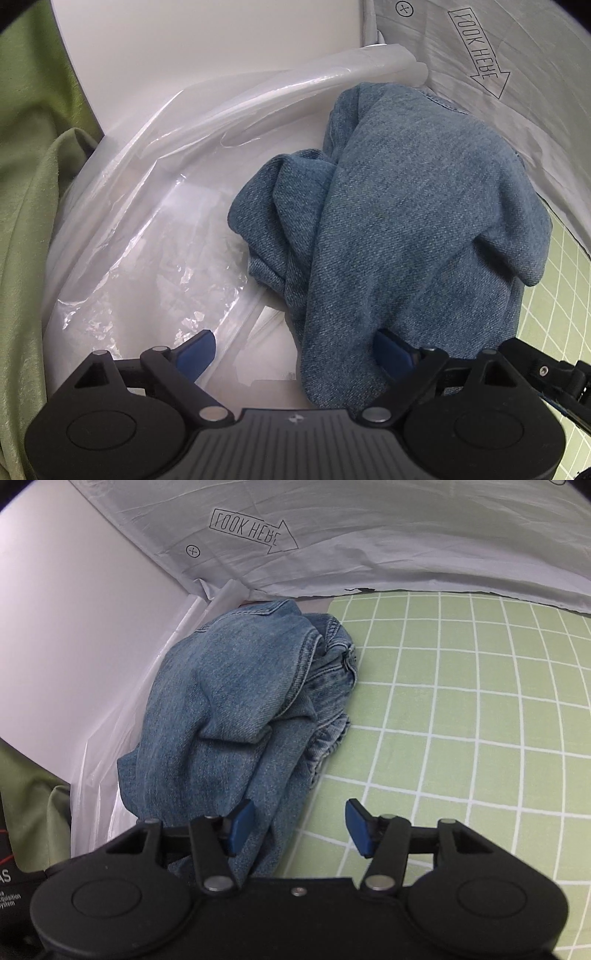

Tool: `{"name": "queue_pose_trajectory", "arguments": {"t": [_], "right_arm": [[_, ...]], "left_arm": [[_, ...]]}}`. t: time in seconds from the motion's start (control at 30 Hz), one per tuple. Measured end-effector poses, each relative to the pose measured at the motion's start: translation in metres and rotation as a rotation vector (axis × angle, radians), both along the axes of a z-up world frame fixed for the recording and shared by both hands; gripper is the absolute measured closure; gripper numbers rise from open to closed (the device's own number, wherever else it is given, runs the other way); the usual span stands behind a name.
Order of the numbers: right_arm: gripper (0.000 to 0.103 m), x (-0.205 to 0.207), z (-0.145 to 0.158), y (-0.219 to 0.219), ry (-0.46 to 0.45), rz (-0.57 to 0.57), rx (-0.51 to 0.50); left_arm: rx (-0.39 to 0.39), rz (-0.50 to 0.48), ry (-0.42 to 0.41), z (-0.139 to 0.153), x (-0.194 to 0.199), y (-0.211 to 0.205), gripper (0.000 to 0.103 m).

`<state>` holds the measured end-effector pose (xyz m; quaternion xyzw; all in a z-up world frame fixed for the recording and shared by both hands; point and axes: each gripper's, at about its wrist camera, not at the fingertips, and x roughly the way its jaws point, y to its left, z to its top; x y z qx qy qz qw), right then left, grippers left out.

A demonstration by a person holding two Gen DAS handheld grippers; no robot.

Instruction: Fold clothes

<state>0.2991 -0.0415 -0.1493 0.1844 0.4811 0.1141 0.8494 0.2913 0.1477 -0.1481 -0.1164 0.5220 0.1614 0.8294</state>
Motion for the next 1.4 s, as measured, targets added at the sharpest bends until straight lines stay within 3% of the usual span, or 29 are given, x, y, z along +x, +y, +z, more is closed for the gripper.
{"name": "queue_pose_trajectory", "arguments": {"t": [0.27, 0.43, 0.47, 0.53, 0.7, 0.9, 1.13, 1.27, 1.4], "right_arm": [[0.051, 0.011, -0.010, 0.011, 0.024, 0.021, 0.000], [0.057, 0.022, -0.021, 0.018, 0.068, 0.090, 0.104], [0.060, 0.023, -0.023, 0.019, 0.065, 0.105, 0.115], [0.084, 0.018, -0.019, 0.021, 0.019, 0.154, 0.086], [0.097, -0.004, -0.008, 0.003, -0.059, 0.168, 0.067], [0.099, -0.060, 0.007, -0.075, -0.137, 0.085, -0.074], [0.103, -0.183, 0.021, -0.211, -0.185, -0.028, -0.322], [0.103, -0.254, 0.028, -0.286, -0.151, -0.142, -0.421], [0.103, -0.298, 0.022, -0.344, -0.080, -0.277, -0.497]], "left_arm": [[0.035, 0.010, 0.007, -0.001, 0.002, -0.005, 0.010], [-0.015, 0.053, 0.013, -0.005, 0.002, 0.002, 0.009], [-0.024, 0.055, 0.015, -0.004, 0.001, 0.003, 0.009], [-0.038, 0.052, 0.020, -0.002, -0.001, 0.002, 0.009], [-0.098, 0.021, 0.013, 0.011, -0.018, -0.011, 0.010], [-0.115, -0.063, -0.014, 0.042, -0.062, -0.050, 0.010], [-0.137, -0.161, -0.017, 0.064, -0.128, -0.117, 0.010], [-0.156, -0.225, 0.000, 0.067, -0.162, -0.156, 0.010], [-0.172, -0.265, 0.007, 0.065, -0.181, -0.191, 0.010]]}}
